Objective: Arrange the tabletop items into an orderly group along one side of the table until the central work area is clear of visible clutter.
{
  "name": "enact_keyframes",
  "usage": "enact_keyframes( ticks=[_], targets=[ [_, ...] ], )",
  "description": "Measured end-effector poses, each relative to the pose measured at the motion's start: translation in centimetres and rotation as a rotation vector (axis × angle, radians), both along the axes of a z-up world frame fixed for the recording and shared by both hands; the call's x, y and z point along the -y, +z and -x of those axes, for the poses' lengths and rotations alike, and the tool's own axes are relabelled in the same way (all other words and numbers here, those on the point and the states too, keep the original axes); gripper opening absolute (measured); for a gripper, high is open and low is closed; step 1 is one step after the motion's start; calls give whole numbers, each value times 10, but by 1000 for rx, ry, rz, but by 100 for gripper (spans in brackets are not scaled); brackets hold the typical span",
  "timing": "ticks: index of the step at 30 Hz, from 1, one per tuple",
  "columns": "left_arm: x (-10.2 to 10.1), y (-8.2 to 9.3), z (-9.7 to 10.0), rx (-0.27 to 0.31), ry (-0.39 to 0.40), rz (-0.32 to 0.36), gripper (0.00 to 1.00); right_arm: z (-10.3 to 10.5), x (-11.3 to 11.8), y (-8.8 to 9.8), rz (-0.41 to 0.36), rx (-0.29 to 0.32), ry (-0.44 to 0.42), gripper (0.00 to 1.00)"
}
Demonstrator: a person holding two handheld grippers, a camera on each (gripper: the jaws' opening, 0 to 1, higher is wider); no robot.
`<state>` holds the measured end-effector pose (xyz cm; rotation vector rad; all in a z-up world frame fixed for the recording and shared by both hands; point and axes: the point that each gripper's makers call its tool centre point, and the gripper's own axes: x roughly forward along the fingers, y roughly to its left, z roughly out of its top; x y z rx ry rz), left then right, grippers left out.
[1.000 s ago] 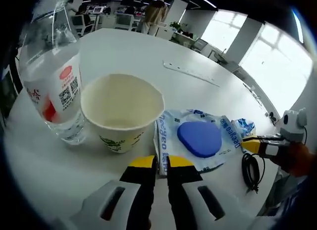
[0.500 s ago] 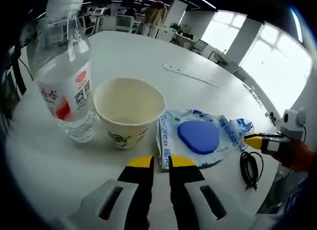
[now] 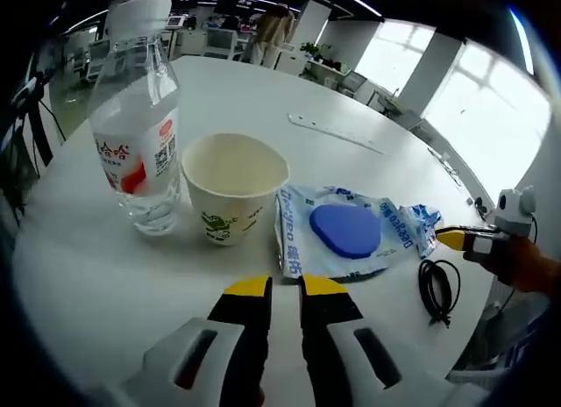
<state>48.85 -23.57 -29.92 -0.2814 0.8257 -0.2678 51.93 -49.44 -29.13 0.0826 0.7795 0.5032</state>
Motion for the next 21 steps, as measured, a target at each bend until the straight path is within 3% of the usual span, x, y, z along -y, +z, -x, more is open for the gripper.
enact_keyframes(
  ticks=[13, 21],
  targets=[
    [-5, 8, 20, 16, -41, -22, 12, 10, 29, 4, 17, 8, -27, 12],
    [-19, 5, 30, 13, -62, -38, 12, 22, 46, 2, 40, 2, -44, 12]
  ],
)
